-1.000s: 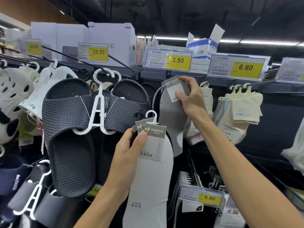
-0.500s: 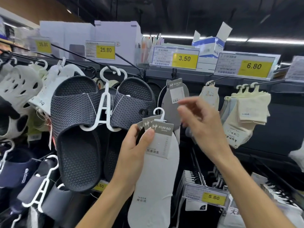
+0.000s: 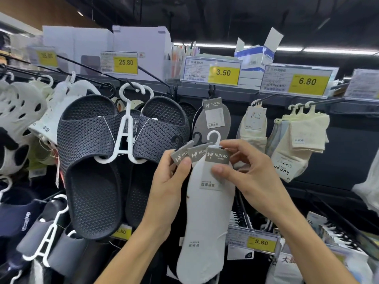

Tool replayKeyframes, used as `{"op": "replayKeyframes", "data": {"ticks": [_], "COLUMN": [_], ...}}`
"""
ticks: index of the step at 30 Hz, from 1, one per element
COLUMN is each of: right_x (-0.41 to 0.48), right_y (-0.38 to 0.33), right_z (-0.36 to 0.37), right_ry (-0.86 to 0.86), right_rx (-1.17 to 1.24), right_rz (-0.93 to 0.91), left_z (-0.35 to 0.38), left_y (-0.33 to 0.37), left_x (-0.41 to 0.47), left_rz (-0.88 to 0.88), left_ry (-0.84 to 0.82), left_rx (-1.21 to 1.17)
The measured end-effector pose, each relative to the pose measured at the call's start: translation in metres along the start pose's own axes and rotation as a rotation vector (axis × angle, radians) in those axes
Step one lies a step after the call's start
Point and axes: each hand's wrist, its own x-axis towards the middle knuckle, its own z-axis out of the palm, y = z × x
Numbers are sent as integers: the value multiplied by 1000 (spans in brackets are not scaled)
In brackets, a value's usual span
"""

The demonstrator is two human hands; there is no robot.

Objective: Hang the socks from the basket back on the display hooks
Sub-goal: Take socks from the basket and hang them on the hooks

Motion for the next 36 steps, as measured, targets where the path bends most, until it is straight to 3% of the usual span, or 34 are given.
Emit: {"op": "replayKeyframes", "data": {"ticks": [17,21,24,28,32,36], "right_x": [8,8,3,-7,-9,-1], "right_y": [-8,-12,-16,-22,-32,-49], "right_z": [7,9,12,10,1,-11], "right_ry": [-192,-140,-50,-9,-64,-16], "right_rx": [134,91,87,64,184,245], "right_rz": [29,-11,-81,-169,-178,-223], "left_z": [-14,-14,-11,-7,-5,0], "left_y": [4,5,9,16,23,25], "left_x": [8,7,1,-9,-15,-17], "left_rz": [59,88,176,477,602,671], "left_ry": [57,70,47,-54,-44,-66], "left_rx": [113,127,245,531,552,583]}}
